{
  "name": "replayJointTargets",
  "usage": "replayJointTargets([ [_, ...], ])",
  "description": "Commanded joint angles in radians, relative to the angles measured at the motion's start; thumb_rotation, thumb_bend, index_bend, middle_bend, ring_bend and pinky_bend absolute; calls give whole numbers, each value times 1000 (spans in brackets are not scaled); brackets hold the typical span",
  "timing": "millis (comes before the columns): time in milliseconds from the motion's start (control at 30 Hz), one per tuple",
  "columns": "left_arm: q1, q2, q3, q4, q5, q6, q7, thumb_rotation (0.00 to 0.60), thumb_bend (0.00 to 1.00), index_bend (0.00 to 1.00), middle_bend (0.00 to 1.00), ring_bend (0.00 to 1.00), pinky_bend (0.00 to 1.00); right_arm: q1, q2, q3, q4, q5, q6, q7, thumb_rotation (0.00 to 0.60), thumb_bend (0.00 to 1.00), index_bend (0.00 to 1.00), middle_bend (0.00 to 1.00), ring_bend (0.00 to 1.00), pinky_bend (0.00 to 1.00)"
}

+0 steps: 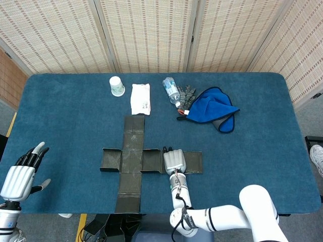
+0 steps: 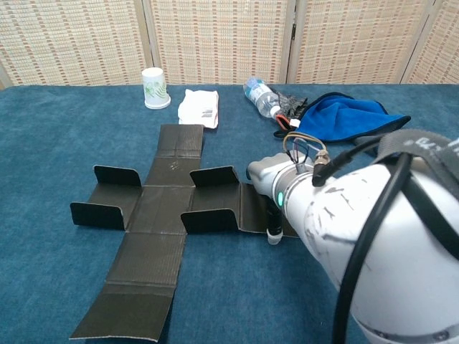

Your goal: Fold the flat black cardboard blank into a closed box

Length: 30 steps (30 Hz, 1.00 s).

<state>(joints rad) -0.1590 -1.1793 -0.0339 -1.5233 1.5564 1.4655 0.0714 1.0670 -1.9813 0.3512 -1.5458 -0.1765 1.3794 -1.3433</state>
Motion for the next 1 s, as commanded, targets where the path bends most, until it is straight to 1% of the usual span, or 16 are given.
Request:
replayJointTargets([
  [33,-1,0,-1,0,0,0,0,600,133,97,61,111,225,1,1,1,1,-1,-1,0,600,0,57,175,796,972],
  [300,-5,-2,-1,1,-4,-7,1,600,133,97,61,111,224,6,2,-1,10,2,-12,-7,600,0,92,202,806,972],
  [433,-6,-4,-1,4,-4,-7,-2,600,133,97,61,111,224,13,3,-5,13,-2,-14,-17,600,12,137,235,820,972],
  [567,-9,-5,-2,8,-5,-11,-5,600,134,98,61,111,225,17,8,-12,12,-15,-12,-23,600,123,211,283,836,972],
  [667,-16,-6,-6,10,-3,-13,-11,600,133,99,61,111,225,12,18,-18,7,-30,-18,-12,600,172,250,312,844,972],
  [767,-23,-7,-10,14,1,-17,-19,600,133,114,61,112,225,0,33,-25,0,-56,-38,18,600,189,273,328,847,972],
  [933,-47,-14,-22,33,-3,-42,-38,600,133,156,61,123,225,-40,86,-56,-20,-125,-119,110,600,191,279,337,849,972],
  [1000,-64,-20,-27,47,-3,-58,-46,600,133,164,63,161,229,-59,109,-73,-25,-166,-155,159,600,191,283,344,851,972],
])
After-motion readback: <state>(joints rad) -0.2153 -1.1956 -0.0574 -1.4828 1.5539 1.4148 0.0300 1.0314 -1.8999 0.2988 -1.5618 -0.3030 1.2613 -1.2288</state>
